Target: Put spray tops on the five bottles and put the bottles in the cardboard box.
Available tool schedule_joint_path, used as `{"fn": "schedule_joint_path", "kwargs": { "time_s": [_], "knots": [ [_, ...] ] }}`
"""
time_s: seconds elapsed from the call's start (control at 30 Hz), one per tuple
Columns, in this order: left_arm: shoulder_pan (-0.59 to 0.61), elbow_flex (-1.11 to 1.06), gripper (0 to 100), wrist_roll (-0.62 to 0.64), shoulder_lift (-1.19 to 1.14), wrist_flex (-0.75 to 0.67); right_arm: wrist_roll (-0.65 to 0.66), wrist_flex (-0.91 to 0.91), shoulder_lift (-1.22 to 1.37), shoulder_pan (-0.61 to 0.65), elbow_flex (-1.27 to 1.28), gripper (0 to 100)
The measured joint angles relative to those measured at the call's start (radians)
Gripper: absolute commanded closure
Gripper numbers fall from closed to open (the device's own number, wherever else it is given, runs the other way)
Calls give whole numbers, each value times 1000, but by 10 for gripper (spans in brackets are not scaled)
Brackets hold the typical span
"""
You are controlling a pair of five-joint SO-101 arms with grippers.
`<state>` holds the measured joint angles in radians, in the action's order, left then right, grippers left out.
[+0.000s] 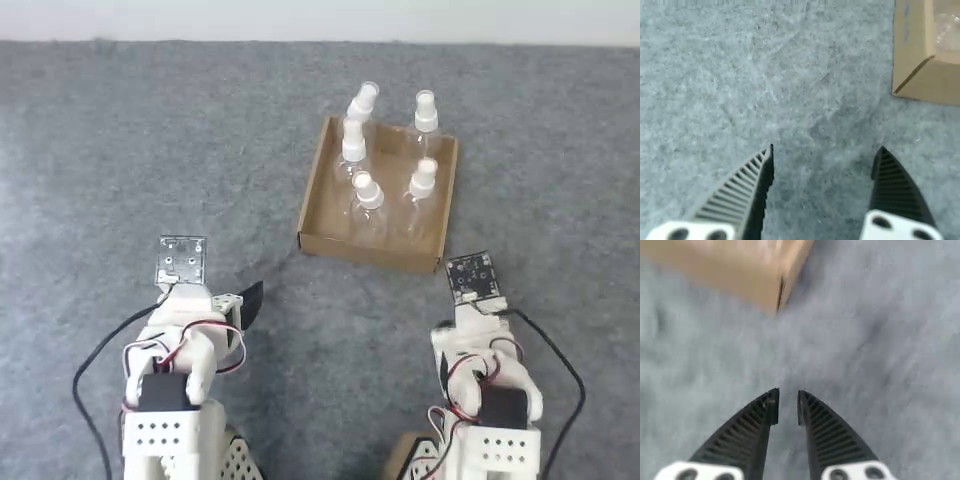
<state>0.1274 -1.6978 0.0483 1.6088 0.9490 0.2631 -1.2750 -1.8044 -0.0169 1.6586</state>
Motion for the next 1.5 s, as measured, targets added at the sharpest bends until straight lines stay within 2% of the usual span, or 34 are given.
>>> {"fn": "schedule_joint_path", "kwargs": {
  "time_s": [1.5],
  "knots": [
    [0, 0, 705, 0, 5, 28, 0, -31, 0, 0, 0, 978]
  ]
}}
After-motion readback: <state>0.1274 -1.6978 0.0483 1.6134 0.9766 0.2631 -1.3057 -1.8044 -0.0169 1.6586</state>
